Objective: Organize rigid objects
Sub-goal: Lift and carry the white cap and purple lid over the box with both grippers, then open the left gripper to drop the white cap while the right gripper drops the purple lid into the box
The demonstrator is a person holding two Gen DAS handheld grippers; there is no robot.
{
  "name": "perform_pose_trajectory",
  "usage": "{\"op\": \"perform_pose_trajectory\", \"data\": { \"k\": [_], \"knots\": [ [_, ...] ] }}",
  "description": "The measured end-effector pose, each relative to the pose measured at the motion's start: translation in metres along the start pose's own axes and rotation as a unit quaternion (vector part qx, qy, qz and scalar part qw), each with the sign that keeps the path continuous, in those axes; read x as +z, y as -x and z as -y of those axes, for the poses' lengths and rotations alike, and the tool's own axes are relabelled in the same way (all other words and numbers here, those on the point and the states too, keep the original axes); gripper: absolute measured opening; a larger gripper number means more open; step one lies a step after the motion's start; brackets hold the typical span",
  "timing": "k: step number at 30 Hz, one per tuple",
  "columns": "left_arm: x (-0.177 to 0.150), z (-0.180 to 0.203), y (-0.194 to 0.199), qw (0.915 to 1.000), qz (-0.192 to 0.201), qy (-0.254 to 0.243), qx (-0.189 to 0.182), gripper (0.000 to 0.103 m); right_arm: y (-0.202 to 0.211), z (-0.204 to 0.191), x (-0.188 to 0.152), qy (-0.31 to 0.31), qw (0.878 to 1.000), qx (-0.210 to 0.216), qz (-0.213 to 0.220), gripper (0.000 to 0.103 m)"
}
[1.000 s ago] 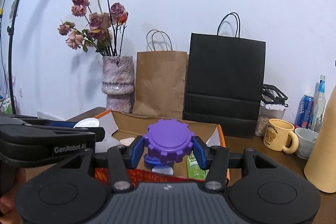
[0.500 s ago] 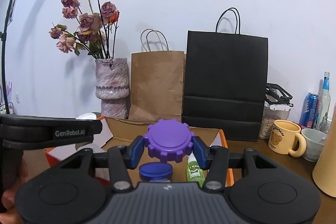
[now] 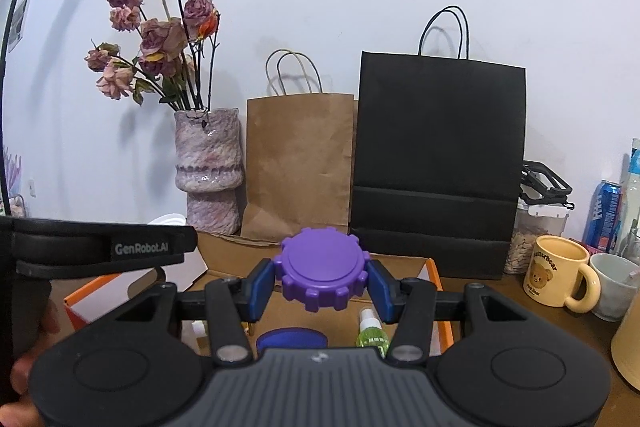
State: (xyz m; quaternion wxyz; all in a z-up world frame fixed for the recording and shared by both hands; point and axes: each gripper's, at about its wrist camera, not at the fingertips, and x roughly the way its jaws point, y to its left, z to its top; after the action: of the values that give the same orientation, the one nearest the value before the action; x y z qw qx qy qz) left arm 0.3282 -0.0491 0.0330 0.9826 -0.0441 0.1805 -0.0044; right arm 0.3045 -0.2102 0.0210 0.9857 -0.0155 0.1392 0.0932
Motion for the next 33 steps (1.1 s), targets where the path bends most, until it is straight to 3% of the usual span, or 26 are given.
{"op": "perform_pose_trajectory", "data": {
  "k": [31, 32, 33],
  "knots": [
    [0.003, -0.011, -0.055, 0.9987, -0.031, -0.016, 0.038, 0.041, -0.059, 0.004, -0.004, 0.015, 0.999, 0.005, -0.048, 0.050],
    [0.003, -0.011, -0.054, 0.9987, -0.030, -0.017, 0.039, 0.043, -0.059, 0.005, -0.005, 0.015, 0.999, 0.005, -0.051, 0.050],
    [0.004, -0.011, -0.053, 0.9986, -0.029, -0.017, 0.041, 0.051, -0.059, 0.004, -0.005, 0.017, 0.998, 0.006, -0.058, 0.051]
  ]
}}
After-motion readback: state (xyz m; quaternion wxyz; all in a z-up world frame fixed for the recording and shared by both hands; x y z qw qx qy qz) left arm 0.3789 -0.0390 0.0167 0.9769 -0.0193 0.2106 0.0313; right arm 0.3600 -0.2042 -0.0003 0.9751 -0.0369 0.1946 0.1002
